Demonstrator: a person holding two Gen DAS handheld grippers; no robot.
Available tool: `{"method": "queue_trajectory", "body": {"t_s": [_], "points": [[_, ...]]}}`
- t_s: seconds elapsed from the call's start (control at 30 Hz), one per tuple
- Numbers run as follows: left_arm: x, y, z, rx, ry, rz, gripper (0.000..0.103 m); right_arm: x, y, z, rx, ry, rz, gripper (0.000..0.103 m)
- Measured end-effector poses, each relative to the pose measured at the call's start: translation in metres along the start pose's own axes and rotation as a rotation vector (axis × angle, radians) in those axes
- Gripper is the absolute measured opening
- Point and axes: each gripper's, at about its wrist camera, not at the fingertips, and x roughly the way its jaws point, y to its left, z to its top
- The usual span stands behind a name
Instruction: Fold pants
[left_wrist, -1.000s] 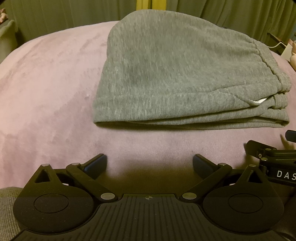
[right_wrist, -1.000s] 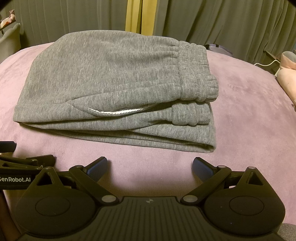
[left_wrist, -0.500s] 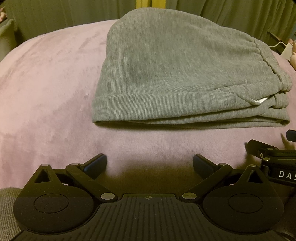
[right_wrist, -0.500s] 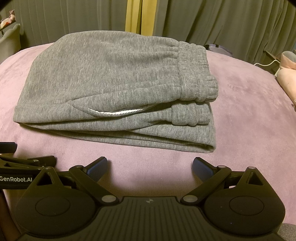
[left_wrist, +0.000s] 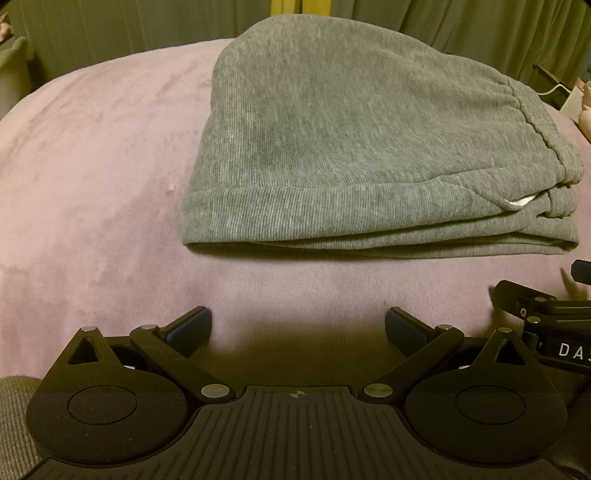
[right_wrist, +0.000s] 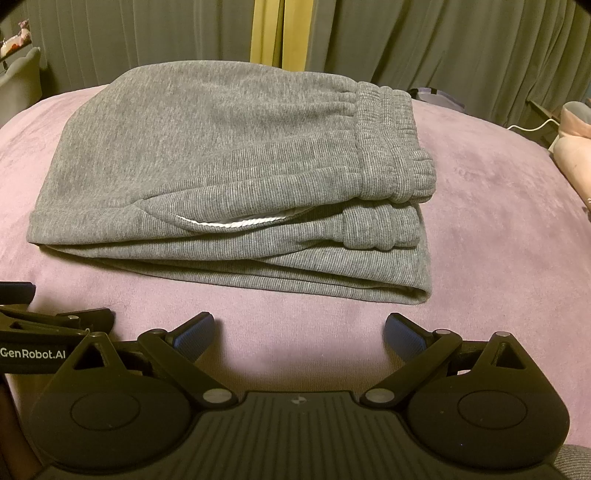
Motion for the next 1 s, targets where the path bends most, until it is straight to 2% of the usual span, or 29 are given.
{"method": "queue_trajectory", "body": {"t_s": [1.0], "points": [[0.0010, 0.0079, 0.0002, -0.030, -0.018, -0.021, 0.103, -0.0001, 0.0001, 0.0001, -0.001, 0.001, 0.001, 0.099]]}}
